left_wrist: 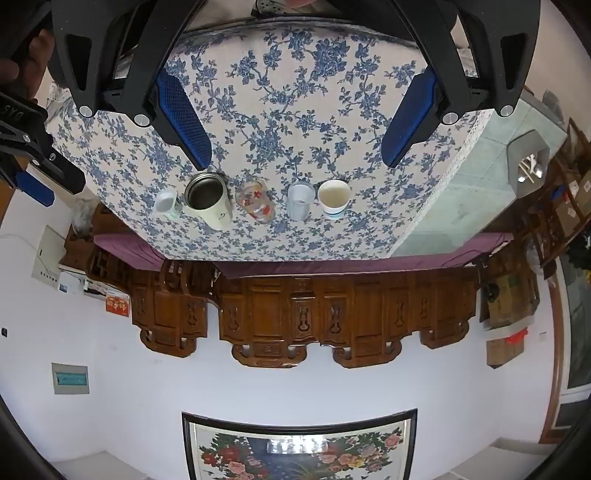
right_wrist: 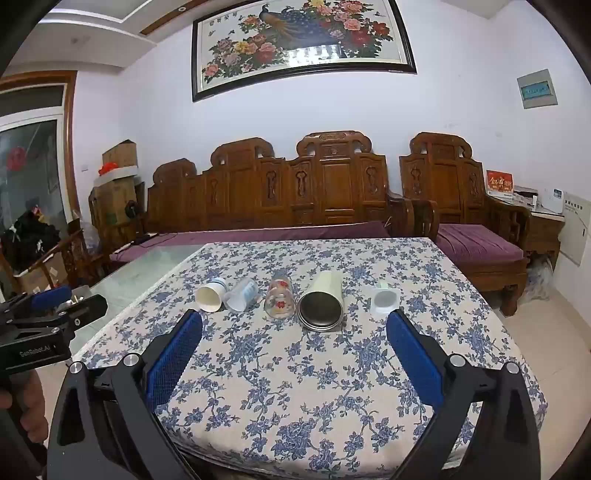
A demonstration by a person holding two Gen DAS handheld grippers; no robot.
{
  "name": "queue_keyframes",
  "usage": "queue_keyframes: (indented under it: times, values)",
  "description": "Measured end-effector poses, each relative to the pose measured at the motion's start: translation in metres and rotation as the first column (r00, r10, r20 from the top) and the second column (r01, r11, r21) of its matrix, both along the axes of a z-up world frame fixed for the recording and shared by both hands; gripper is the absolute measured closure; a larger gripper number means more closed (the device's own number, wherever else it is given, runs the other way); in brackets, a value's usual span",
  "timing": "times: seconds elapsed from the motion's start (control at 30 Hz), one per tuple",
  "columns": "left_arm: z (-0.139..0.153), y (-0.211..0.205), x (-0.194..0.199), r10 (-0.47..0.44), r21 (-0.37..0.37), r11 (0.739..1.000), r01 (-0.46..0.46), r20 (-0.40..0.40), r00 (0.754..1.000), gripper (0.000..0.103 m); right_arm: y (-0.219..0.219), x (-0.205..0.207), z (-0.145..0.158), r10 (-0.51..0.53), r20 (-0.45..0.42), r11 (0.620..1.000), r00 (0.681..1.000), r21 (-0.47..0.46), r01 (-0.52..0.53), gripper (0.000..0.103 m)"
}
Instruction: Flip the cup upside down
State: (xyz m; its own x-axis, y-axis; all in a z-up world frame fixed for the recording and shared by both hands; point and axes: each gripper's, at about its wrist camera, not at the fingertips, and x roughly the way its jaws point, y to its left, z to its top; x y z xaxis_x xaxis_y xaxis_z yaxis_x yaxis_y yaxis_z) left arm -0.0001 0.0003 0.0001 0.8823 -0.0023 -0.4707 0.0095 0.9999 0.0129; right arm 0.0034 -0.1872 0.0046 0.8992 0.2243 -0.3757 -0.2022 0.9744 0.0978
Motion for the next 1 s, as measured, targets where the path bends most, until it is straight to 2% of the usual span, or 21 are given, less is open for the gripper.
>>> queue_keyframes:
  times: [1.0]
  values:
    - [0.0076,0.0003,-0.0018,-0.008,-0.017,1.000,0.008,0.024,1.000,0.014,-0.0029,-0.0019,-0.0032,-0.001,-0.002,1.000,1.000,0.010,0.001,0.003]
